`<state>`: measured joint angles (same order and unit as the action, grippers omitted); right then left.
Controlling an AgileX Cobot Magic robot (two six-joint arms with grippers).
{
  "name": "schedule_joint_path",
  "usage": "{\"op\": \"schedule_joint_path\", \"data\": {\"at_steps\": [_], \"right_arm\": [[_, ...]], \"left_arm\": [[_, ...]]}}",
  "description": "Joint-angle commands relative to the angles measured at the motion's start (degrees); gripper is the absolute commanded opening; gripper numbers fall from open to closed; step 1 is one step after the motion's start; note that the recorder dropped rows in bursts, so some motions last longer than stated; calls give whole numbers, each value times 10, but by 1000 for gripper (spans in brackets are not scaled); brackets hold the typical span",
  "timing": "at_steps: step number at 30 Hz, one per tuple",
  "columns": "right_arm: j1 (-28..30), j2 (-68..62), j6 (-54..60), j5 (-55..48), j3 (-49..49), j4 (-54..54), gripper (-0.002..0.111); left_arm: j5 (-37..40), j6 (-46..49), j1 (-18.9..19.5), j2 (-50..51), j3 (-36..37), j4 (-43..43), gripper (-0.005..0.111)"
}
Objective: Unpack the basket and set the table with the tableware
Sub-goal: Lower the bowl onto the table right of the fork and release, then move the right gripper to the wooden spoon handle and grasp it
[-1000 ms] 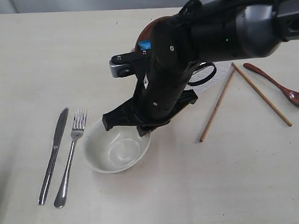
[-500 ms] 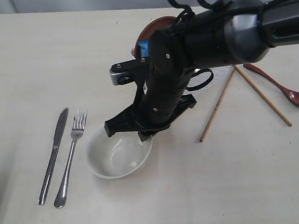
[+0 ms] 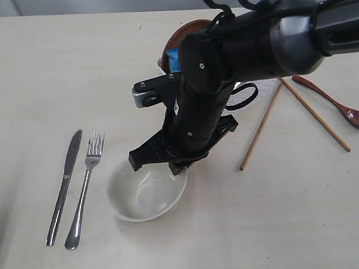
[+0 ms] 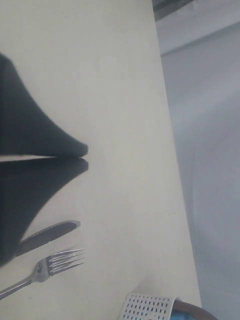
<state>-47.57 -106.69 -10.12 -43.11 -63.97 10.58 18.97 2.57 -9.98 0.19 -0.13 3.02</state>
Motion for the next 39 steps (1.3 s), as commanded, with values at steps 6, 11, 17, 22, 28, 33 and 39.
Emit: {"op": "schedule_joint_path", "data": {"at_steps": [6, 11, 17, 22, 28, 33, 39], "right_arm": [[1, -2, 2, -3, 1, -31, 42], [1, -1, -16, -4, 0, -58, 42], [1, 20, -26, -4, -6, -82, 42], [2, 52, -73, -97, -46, -165, 42], [81, 109, -102, -181, -59, -215, 42], [190, 145, -43, -208, -59, -209, 42], [305, 139, 28, -201, -44, -181, 42]], "left_arm": [[-4, 0, 1, -2, 1, -1, 0], [-4, 0, 1, -2, 1, -1, 0], [-4, 0, 1, -2, 1, -1, 0], [-4, 0, 1, -2, 1, -1, 0], [-4, 0, 1, -2, 1, -1, 0], [-4, 0, 1, -2, 1, -1, 0], [-4, 0, 1, -2, 1, -1, 0]]}}
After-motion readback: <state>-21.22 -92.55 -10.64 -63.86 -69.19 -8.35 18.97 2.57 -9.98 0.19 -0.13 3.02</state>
